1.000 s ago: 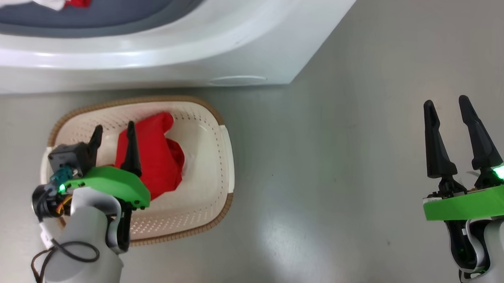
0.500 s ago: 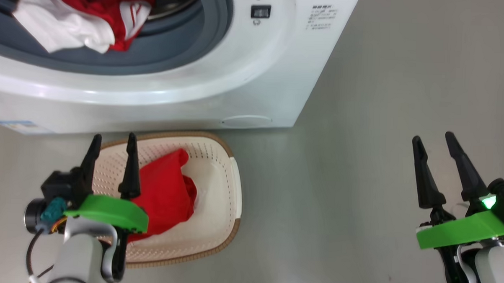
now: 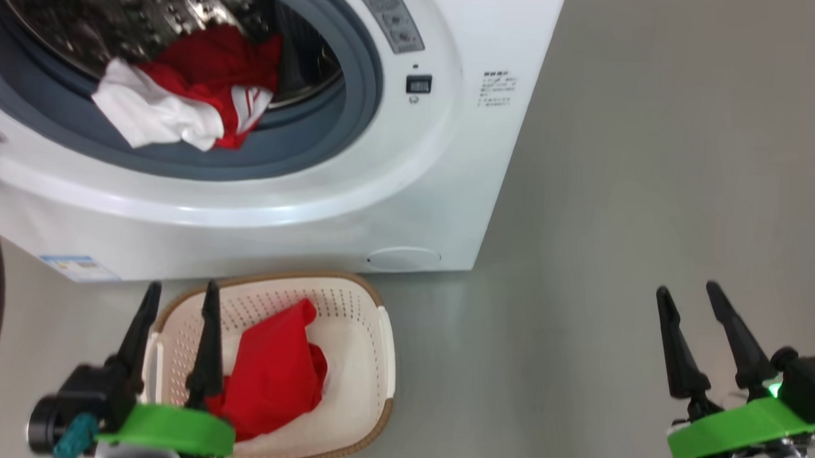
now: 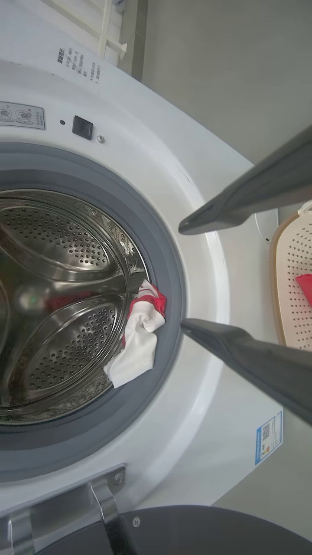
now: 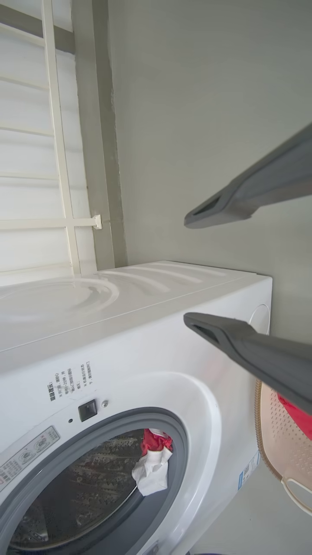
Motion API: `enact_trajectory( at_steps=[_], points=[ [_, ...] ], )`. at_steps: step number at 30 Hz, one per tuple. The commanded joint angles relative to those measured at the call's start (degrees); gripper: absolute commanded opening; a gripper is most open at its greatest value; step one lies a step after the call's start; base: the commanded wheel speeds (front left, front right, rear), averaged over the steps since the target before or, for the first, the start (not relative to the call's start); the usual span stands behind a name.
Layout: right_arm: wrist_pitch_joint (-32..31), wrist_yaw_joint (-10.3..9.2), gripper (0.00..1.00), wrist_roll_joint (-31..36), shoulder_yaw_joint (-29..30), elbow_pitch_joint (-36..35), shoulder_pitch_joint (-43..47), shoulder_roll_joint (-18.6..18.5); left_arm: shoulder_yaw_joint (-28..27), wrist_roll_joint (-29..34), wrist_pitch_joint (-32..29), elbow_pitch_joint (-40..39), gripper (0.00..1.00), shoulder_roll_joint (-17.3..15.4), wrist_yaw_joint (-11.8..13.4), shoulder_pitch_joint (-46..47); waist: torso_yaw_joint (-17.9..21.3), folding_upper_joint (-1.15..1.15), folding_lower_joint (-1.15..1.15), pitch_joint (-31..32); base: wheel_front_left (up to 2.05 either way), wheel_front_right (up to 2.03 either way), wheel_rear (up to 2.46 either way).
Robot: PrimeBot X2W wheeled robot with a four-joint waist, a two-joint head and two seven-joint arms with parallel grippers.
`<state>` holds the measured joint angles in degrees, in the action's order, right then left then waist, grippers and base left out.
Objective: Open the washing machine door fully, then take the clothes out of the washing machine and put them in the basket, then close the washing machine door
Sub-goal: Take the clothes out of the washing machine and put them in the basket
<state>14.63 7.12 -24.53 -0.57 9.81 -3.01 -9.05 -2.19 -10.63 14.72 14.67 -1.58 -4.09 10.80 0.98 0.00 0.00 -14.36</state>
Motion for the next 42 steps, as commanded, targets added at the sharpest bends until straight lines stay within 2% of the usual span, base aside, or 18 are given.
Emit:
enact_trajectory(
  at_steps=[1,12,23,31,37,42],
  points=[
    [0.37,0.36,1.0,0.64,-0.8,-1.08,1.4,-0.71,-2.17,0.23,0.28,-2.78,1.0,-1.3,-0.3,-2.23,-0.04,0.0,0.0,3.17,0.0,0.0,0.0],
    [0.37,0.36,1.0,1.09,1.02,-1.55,7.31,-0.73,-3.21,-0.89,0.28,-9.42,1.0,-1.3,-0.77,-12.21,-0.23,0.0,0.0,7.51,0.0,0.0,0.0],
    [0.37,0.36,1.0,1.36,1.27,-1.56,8.16,-0.52,-3.23,-1.38,0.28,-11.36,1.0,-1.3,-0.49,-14.5,0.08,0.0,0.0,8.05,0.0,0.0,0.0],
    [0.37,0.36,1.0,1.45,1.35,-1.83,7.32,-0.21,-2.48,-1.12,0.28,-10.54,1.0,-1.3,-0.2,-13.18,0.15,0.0,0.0,6.86,0.0,0.0,0.0],
    [0.37,0.36,1.0,1.16,1.44,-2.15,5.69,-0.01,-1.53,0.52,0.28,-8.79,1.0,-1.3,-0.41,-8.87,0.52,0.0,0.0,4.4,0.0,0.0,0.0],
    [0.37,0.36,1.0,0.93,1.31,-2.45,4.0,0.73,-0.14,2.12,0.28,-1.28,1.0,-1.3,0.34,-0.72,0.83,0.0,0.0,1.47,0.0,0.0,0.0]
  ],
)
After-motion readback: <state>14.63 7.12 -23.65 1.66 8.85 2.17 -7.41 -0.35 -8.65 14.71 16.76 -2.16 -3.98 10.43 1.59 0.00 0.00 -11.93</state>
